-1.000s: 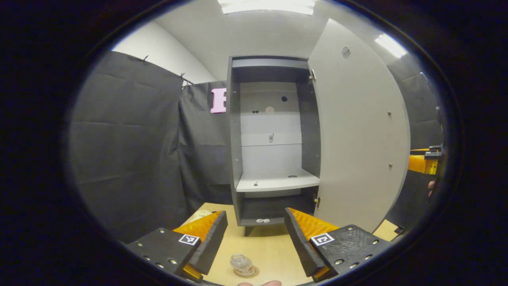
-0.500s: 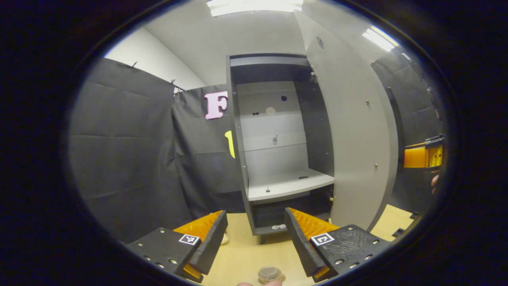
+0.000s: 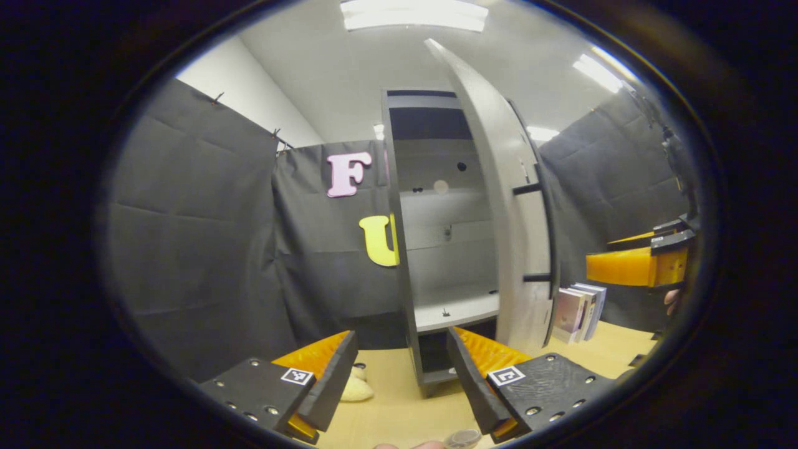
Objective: Open the cabinet door with the right hand, grasp the bottle in the cabinet with the left hand and place it on the coaster, then close the cabinet door with the right hand.
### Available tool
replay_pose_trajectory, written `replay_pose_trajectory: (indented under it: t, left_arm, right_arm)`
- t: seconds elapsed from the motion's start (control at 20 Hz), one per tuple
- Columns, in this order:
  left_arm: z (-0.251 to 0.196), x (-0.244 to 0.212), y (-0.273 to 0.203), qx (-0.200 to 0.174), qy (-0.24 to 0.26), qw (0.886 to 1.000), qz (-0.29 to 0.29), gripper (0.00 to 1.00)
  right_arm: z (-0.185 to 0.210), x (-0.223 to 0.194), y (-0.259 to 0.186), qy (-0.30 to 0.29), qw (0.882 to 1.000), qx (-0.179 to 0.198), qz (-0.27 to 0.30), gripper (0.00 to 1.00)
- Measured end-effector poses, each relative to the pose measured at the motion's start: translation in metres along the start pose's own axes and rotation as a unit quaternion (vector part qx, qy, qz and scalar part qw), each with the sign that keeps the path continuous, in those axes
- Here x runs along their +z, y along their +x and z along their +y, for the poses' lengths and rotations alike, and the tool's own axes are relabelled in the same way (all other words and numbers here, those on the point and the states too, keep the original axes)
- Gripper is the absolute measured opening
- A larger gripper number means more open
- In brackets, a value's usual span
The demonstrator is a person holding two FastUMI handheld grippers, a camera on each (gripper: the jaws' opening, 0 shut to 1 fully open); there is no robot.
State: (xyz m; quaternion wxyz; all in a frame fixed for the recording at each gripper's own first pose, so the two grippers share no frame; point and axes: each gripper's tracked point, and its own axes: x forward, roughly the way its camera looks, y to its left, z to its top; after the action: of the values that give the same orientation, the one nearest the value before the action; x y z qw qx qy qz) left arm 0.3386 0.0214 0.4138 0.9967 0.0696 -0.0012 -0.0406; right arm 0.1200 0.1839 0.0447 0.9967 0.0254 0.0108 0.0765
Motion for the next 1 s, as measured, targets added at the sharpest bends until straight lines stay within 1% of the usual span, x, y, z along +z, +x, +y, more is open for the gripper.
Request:
replay_pose_trajectory:
  t: [0.15,0.2,0.25,0.3,0.35,0.4,0.45,0.5,0.6,0.65,0.75,0.8,0.9,0.95,1.0]
  left_arm:
    - [-0.006,0.003,0.005,-0.001,-0.002,1.0,0.005,0.86]
    - [-0.007,0.006,0.007,-0.002,-0.004,1.0,0.004,0.86]
    - [-0.011,0.009,0.007,-0.006,-0.007,1.0,0.003,0.88]
    - [-0.019,0.011,0.008,-0.011,-0.007,1.0,0.003,0.89]
    - [-0.03,0.013,0.011,-0.015,-0.005,1.0,0.003,0.88]
    - [-0.039,0.017,0.013,-0.022,-0.003,1.0,0.001,0.88]
    - [-0.051,0.022,0.016,-0.031,0.001,1.0,-0.004,0.86]
    - [-0.056,0.027,0.016,-0.035,0.006,0.999,-0.01,0.86]
    - [-0.069,0.034,0.014,-0.04,0.012,0.999,-0.017,0.86]
    - [-0.076,0.036,0.012,-0.042,0.013,0.999,-0.017,0.88]
    - [-0.084,0.039,0.01,-0.044,0.009,0.999,-0.013,0.88]
    - [-0.087,0.041,0.009,-0.047,0.005,0.999,-0.012,0.86]
    - [-0.09,0.042,0.01,-0.049,0.0,0.999,-0.012,0.86]
    - [-0.092,0.043,0.01,-0.051,-0.003,0.999,-0.015,0.88]
    - [-0.092,0.043,0.012,-0.047,-0.005,0.999,-0.016,0.88]
  right_arm:
    - [-0.003,-0.002,0.0,-0.009,1.0,-0.018,-0.007,0.93]
    - [-0.004,-0.002,0.0,-0.012,1.0,-0.024,-0.008,0.93]
    - [-0.006,-0.003,0.002,-0.015,0.999,-0.031,-0.008,0.93]
    - [-0.007,-0.004,0.003,-0.017,0.999,-0.036,-0.008,0.95]
    - [-0.009,-0.005,0.002,-0.016,0.999,-0.041,-0.009,0.93]
    - [-0.011,-0.004,0.002,-0.014,0.999,-0.044,-0.012,0.93]
    - [-0.013,-0.003,0.003,-0.011,0.999,-0.05,-0.016,0.93]
    - [-0.016,-0.001,0.003,-0.01,0.998,-0.056,-0.019,0.93]
    - [-0.018,-0.003,0.006,-0.004,0.998,-0.058,-0.017,0.93]
    - [-0.019,-0.002,0.008,0.0,0.998,-0.058,-0.016,0.93]
    - [-0.02,0.004,0.012,0.004,0.998,-0.059,-0.024,0.93]
    - [-0.022,0.005,0.015,0.004,0.998,-0.061,-0.027,0.93]
    - [-0.023,0.005,0.018,0.005,0.998,-0.062,-0.026,0.93]
    - [-0.024,0.006,0.018,0.004,0.997,-0.066,-0.028,0.93]
    - [-0.028,0.01,0.017,0.0,0.997,-0.076,-0.033,0.93]
